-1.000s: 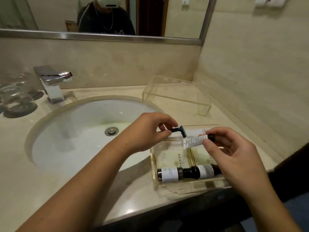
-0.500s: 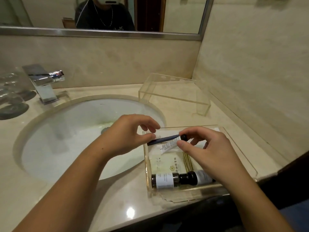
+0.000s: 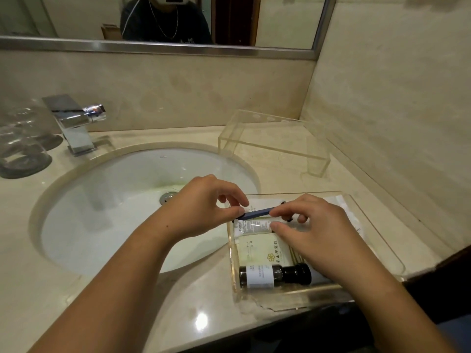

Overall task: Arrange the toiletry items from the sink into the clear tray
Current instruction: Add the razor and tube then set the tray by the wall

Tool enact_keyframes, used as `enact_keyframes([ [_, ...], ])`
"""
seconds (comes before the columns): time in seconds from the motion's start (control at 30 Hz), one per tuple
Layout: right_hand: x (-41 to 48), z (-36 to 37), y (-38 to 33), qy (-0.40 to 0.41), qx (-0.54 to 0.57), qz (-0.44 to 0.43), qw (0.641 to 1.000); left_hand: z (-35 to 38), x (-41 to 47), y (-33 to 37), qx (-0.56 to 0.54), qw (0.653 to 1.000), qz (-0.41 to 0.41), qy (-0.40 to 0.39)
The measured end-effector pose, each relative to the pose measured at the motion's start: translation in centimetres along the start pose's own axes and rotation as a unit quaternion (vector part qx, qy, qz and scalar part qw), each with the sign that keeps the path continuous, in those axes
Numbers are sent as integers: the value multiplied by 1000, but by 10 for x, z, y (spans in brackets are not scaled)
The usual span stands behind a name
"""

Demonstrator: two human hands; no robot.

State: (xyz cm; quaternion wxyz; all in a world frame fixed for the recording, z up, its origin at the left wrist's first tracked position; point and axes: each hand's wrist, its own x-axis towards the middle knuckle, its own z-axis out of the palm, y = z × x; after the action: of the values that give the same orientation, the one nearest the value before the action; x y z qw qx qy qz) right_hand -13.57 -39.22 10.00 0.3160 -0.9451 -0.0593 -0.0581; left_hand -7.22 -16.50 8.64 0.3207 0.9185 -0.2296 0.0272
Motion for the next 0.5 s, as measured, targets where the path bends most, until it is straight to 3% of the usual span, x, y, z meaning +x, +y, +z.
enact_keyframes([
  [0.27,-37,-27,27,81,-9,-3,997,-8,-12,12,-3,998,-53,38],
  [0.5,-82,-39,64,112,26,101,988,13,-84,37,-88,986,-136,47],
])
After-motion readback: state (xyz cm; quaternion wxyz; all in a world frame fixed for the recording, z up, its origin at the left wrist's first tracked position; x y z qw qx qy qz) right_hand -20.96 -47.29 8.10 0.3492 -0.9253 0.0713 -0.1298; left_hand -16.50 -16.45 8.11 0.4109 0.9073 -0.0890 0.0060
